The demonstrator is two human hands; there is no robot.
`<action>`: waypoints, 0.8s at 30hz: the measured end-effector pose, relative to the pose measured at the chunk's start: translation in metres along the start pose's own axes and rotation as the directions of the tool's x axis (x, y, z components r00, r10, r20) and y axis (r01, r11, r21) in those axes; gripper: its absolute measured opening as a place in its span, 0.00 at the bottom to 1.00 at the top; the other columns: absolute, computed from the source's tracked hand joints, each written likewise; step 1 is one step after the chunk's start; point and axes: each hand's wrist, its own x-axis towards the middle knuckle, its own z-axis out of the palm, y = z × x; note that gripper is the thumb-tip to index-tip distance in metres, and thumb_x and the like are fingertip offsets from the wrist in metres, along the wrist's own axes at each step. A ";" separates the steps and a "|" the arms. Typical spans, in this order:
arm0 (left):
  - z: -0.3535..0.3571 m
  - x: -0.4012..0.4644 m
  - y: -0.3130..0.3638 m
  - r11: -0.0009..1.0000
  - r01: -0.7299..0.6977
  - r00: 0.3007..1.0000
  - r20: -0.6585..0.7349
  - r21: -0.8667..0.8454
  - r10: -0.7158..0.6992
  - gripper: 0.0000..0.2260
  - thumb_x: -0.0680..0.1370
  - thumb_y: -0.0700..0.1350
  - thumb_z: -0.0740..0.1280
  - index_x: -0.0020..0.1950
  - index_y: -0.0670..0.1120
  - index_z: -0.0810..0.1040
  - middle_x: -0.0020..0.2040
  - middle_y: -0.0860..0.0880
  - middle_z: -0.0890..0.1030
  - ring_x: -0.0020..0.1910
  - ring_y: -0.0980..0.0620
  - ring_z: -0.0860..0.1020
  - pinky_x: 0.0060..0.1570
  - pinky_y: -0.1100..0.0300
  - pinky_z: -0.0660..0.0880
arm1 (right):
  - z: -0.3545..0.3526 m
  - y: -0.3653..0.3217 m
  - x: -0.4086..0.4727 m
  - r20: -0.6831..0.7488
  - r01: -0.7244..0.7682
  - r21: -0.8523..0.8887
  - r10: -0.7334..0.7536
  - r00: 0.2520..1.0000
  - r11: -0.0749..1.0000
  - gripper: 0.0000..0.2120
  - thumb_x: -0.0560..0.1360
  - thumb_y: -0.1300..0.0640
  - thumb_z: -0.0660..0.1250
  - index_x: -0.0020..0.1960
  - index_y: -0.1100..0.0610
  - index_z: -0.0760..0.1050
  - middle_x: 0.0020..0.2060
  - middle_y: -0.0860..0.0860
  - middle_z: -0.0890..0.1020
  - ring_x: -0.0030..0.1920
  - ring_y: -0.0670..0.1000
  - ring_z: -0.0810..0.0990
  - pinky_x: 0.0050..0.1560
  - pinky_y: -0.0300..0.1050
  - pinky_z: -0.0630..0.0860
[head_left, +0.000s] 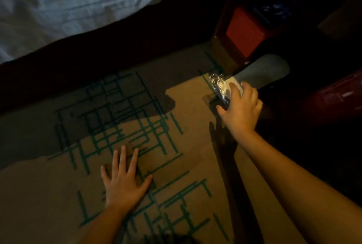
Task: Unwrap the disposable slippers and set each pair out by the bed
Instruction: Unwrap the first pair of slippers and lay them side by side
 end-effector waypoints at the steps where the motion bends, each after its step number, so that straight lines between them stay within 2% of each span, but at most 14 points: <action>1: 0.001 -0.003 -0.002 1.000 -0.008 1.000 0.030 0.030 0.007 0.39 0.66 0.73 0.47 0.75 0.59 0.47 0.78 0.50 0.45 0.76 0.51 0.41 0.70 0.37 0.45 | 0.002 -0.001 0.002 0.004 0.038 -0.040 -0.038 0.999 0.998 0.33 0.66 0.48 0.73 0.68 0.53 0.65 0.68 0.58 0.67 0.69 0.59 0.63 0.62 0.57 0.65; 3: 0.005 -0.005 -0.008 0.995 -0.048 0.999 0.014 0.085 0.047 0.40 0.65 0.76 0.39 0.74 0.61 0.40 0.77 0.52 0.39 0.75 0.52 0.36 0.70 0.38 0.41 | 0.009 -0.003 0.005 -0.001 0.107 -0.112 -0.108 0.994 0.988 0.34 0.65 0.50 0.74 0.68 0.54 0.65 0.68 0.58 0.68 0.68 0.60 0.64 0.61 0.58 0.66; 5: 0.009 -0.004 -0.011 0.994 -0.047 0.999 -0.017 0.097 0.049 0.40 0.64 0.75 0.37 0.73 0.61 0.39 0.76 0.52 0.38 0.75 0.52 0.36 0.70 0.38 0.40 | 0.017 -0.003 0.008 0.014 0.151 -0.159 -0.151 0.988 0.976 0.35 0.65 0.53 0.74 0.68 0.54 0.64 0.67 0.58 0.69 0.67 0.60 0.65 0.60 0.58 0.67; 11: 0.006 -0.003 -0.011 0.996 -0.040 0.999 0.030 0.080 0.037 0.39 0.65 0.76 0.40 0.72 0.62 0.36 0.76 0.53 0.36 0.74 0.53 0.34 0.71 0.38 0.40 | 0.020 0.011 0.010 0.061 0.210 -0.270 -0.201 0.978 0.940 0.33 0.66 0.63 0.72 0.68 0.56 0.65 0.64 0.59 0.72 0.62 0.61 0.70 0.56 0.59 0.69; 15: -0.002 -0.003 -0.003 0.998 -0.023 0.996 0.083 0.050 0.019 0.40 0.64 0.73 0.44 0.70 0.59 0.32 0.74 0.53 0.32 0.73 0.52 0.31 0.71 0.38 0.39 | 0.012 0.017 0.004 -0.009 0.247 -0.233 -0.256 0.967 0.940 0.27 0.68 0.63 0.69 0.66 0.58 0.68 0.61 0.59 0.75 0.60 0.62 0.73 0.52 0.57 0.71; 17: -0.007 -0.004 0.006 1.000 0.010 0.996 0.087 -0.019 -0.009 0.41 0.65 0.71 0.48 0.73 0.56 0.39 0.76 0.52 0.36 0.75 0.49 0.36 0.72 0.38 0.42 | 0.007 0.011 -0.007 -0.056 0.260 -0.185 -0.275 0.960 0.948 0.25 0.69 0.62 0.69 0.65 0.57 0.69 0.60 0.58 0.76 0.59 0.61 0.74 0.51 0.56 0.72; 19: -0.020 -0.004 0.022 0.966 0.052 0.998 0.050 -0.254 -0.040 0.36 0.69 0.64 0.57 0.74 0.50 0.58 0.78 0.46 0.52 0.76 0.47 0.50 0.73 0.43 0.51 | 0.001 0.001 -0.026 -0.071 0.289 -0.123 -0.298 0.952 0.950 0.25 0.69 0.61 0.69 0.65 0.56 0.69 0.60 0.57 0.76 0.59 0.59 0.74 0.53 0.55 0.72; 20: -0.027 -0.004 0.032 0.899 0.068 0.998 0.044 -0.433 -0.055 0.29 0.72 0.58 0.61 0.71 0.47 0.65 0.75 0.43 0.61 0.74 0.47 0.59 0.72 0.48 0.58 | -0.001 -0.004 -0.037 -0.083 0.304 -0.091 -0.312 0.947 0.948 0.26 0.68 0.61 0.69 0.65 0.56 0.69 0.60 0.56 0.76 0.60 0.58 0.74 0.54 0.54 0.73; 21: -0.036 -0.004 0.044 0.783 0.102 0.995 0.080 -0.613 -0.067 0.22 0.75 0.52 0.64 0.67 0.46 0.70 0.71 0.43 0.68 0.69 0.48 0.66 0.68 0.53 0.64 | -0.003 -0.009 -0.048 -0.092 0.318 -0.056 -0.322 0.942 0.946 0.26 0.68 0.61 0.68 0.66 0.55 0.69 0.60 0.56 0.76 0.60 0.58 0.74 0.54 0.53 0.73; 23: -0.056 -0.005 0.071 0.447 0.230 0.970 0.243 -0.864 -0.029 0.12 0.78 0.46 0.61 0.61 0.49 0.73 0.64 0.43 0.75 0.61 0.49 0.75 0.62 0.55 0.70 | -0.006 -0.018 -0.069 -0.110 0.347 0.024 -0.343 0.933 0.937 0.26 0.68 0.59 0.67 0.66 0.55 0.70 0.61 0.55 0.77 0.61 0.57 0.74 0.55 0.53 0.73; 24: -0.064 -0.005 0.083 0.278 0.309 0.945 0.327 -0.909 0.020 0.10 0.79 0.46 0.58 0.59 0.49 0.73 0.62 0.43 0.77 0.58 0.49 0.76 0.60 0.55 0.72 | -0.007 -0.022 -0.080 -0.117 0.367 0.058 -0.359 0.926 0.928 0.26 0.67 0.59 0.66 0.65 0.55 0.70 0.60 0.55 0.77 0.61 0.56 0.74 0.56 0.52 0.73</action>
